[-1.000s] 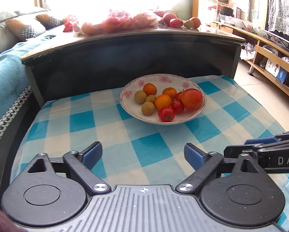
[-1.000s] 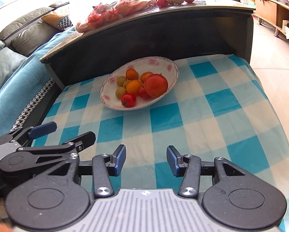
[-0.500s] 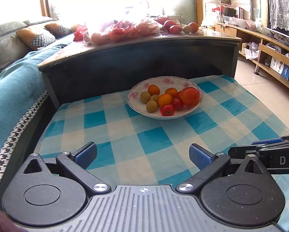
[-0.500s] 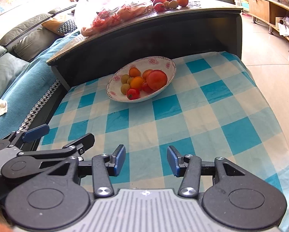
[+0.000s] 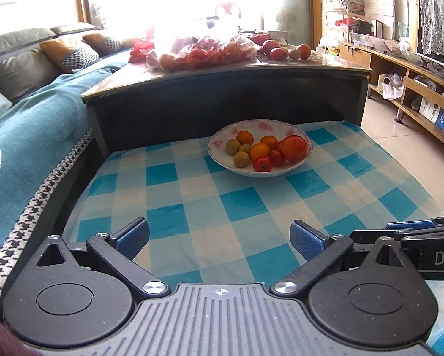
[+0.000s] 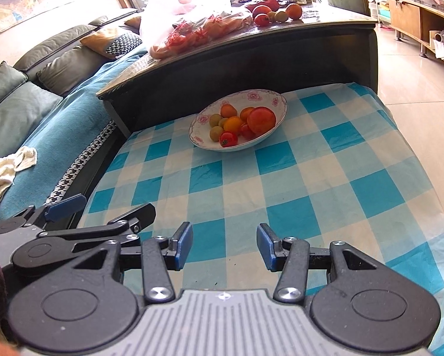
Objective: Organize fruits
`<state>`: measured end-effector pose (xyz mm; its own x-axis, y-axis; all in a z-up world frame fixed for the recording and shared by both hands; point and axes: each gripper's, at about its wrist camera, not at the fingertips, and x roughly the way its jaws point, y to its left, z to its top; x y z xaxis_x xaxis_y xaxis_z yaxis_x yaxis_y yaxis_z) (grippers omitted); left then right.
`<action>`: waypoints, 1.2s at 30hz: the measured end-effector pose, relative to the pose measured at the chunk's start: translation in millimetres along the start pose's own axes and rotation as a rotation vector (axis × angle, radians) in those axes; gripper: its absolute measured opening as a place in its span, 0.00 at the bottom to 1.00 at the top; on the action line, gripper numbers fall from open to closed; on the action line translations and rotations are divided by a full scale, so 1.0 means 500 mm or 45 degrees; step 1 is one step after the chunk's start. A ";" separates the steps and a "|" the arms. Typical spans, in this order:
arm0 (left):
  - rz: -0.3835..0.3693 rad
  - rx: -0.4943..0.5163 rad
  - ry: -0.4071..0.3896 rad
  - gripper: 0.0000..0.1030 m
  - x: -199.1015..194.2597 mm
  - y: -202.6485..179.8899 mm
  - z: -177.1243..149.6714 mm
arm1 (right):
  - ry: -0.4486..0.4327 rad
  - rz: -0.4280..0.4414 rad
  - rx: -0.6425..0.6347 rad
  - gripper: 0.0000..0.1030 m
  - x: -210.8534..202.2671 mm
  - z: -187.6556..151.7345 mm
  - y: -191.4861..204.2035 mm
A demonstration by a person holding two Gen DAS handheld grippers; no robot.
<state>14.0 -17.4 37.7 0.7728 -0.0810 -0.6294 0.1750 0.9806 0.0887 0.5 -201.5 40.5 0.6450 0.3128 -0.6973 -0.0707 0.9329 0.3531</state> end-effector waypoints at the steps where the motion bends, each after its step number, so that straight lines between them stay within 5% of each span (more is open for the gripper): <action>1: -0.008 -0.013 0.007 0.99 -0.001 0.002 -0.002 | -0.001 0.003 0.001 0.48 -0.002 -0.002 0.001; 16: -0.073 -0.144 0.082 0.99 -0.005 0.023 -0.027 | 0.009 0.025 -0.005 0.48 -0.002 -0.013 0.005; 36: -0.038 -0.111 0.055 1.00 -0.010 0.015 -0.041 | 0.017 -0.050 -0.064 0.50 -0.006 -0.023 0.019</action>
<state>-1.0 -5.8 25.6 0.7405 -0.1041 -0.6639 0.1419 0.9899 0.0031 -10.9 -191.7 38.9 0.6377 0.2778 -0.7184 -0.0840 0.9522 0.2936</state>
